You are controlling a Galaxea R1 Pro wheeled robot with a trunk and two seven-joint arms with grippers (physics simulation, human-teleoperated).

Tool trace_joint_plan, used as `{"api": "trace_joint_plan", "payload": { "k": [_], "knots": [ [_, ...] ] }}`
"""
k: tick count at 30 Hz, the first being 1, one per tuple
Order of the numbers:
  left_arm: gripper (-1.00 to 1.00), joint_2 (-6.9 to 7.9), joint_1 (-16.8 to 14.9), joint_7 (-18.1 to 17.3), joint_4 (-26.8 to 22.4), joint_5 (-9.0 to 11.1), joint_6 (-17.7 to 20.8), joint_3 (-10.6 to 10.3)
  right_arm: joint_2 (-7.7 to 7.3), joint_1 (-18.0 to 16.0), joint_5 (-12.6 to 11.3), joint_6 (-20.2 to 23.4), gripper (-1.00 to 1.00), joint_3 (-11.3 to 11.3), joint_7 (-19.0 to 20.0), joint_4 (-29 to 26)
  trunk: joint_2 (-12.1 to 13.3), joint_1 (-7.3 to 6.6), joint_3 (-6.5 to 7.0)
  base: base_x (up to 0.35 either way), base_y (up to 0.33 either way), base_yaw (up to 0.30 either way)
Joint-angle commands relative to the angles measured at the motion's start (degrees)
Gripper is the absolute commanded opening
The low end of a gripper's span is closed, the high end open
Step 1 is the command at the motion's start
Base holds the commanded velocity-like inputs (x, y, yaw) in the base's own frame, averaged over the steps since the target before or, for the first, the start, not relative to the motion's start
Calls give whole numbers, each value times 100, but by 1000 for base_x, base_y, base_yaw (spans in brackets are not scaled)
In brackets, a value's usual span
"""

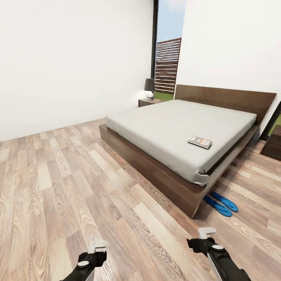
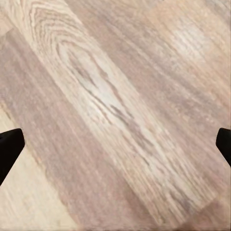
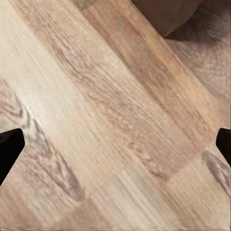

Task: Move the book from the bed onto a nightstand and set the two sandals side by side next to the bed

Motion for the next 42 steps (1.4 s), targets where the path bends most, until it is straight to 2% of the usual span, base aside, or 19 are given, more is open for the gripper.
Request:
{"api": "trace_joint_plan", "payload": {
  "k": [1,6,10,14,15,17,19,21,24,28,32,40,42],
  "knots": [
    [100,7,-1,46,57,59,-23,-50,2,-2,15,-118,100,-29,47,202,39,-24,14,0,0,0],
    [100,6,-5,40,275,72,-206,-50,-7,-2,-113,-339,100,-33,39,544,240,-134,103,0,0,0],
    [100,9,-10,29,548,75,-267,-51,-13,-7,-151,-652,100,-34,26,1078,400,-222,175,0,0,0],
    [100,17,-10,21,619,99,-287,-45,-23,-77,-168,-1383,100,-34,-64,2222,561,-309,247,0,0,0],
    [100,31,-10,20,630,226,-361,-46,-36,-89,-172,-1670,100,-36,-213,2637,601,-331,265,0,0,0],
    [100,43,-10,16,633,323,-415,-48,-39,-93,-176,-1743,100,-39,-259,2751,681,-375,301,0,0,0],
    [100,66,-10,3,636,629,-536,-47,-64,-110,-206,-1859,100,-42,-352,2982,761,-419,337,0,0,0],
    [100,69,-10,-7,637,677,-555,-40,-75,-113,-220,-1956,100,-46,-381,3023,842,-463,373,0,0,0],
    [100,64,-10,-105,637,709,-595,-61,-76,-110,-236,-2438,100,-56,-414,3037,962,-529,426,0,0,0],
    [100,56,-10,-134,791,717,-703,-72,-73,-108,-223,-2596,100,-54,-424,3005,1122,-617,498,0,0,0],
    [100,42,-10,-146,1189,725,-997,-39,-72,-107,-219,-2649,100,-43,-428,3002,1283,-705,570,0,0,0],
    [100,38,-3,-148,1445,762,-1126,-26,-87,-92,-168,-2652,100,-6,-421,3094,1604,-880,714,0,0,0],
    [100,39,-2,-148,1623,768,-1139,-25,-84,-84,-165,-2641,100,-2,-421,3494,1684,-924,750,0,0,0]
  ]
}}
